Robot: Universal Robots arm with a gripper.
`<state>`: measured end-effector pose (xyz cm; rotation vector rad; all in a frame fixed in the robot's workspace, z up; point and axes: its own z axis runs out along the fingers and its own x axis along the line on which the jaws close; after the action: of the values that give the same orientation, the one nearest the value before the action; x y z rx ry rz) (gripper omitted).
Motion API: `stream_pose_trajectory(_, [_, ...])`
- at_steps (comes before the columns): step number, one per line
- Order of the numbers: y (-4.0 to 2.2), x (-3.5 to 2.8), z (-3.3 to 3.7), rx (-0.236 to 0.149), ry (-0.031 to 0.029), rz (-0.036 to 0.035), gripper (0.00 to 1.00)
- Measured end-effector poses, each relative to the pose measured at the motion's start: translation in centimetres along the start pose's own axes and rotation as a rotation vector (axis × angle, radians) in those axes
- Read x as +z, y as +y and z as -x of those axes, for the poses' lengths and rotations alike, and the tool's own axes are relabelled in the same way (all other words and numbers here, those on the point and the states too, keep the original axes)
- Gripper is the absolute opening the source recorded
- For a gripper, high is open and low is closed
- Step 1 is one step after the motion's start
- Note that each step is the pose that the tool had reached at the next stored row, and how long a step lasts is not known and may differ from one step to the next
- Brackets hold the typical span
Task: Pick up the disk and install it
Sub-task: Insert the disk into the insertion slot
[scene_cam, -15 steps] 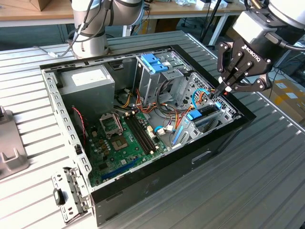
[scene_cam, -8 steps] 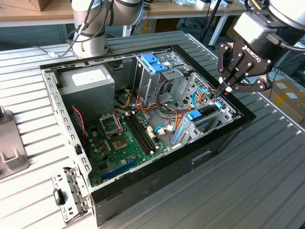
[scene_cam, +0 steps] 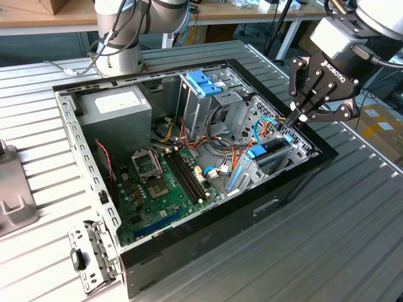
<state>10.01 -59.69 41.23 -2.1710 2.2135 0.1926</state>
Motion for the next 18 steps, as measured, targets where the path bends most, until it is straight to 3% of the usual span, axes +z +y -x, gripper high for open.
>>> stream_pose_trajectory(7, [-0.38,0.12,-0.01,0.000,0.0000,0.0023,0.11])
stream_pose_trajectory(9, [-0.84,0.33,-0.02,0.001,0.0001,0.0064,0.11])
stream_pose_trajectory(18, [-1.77,0.65,-0.04,0.001,0.0000,0.0130,0.11])
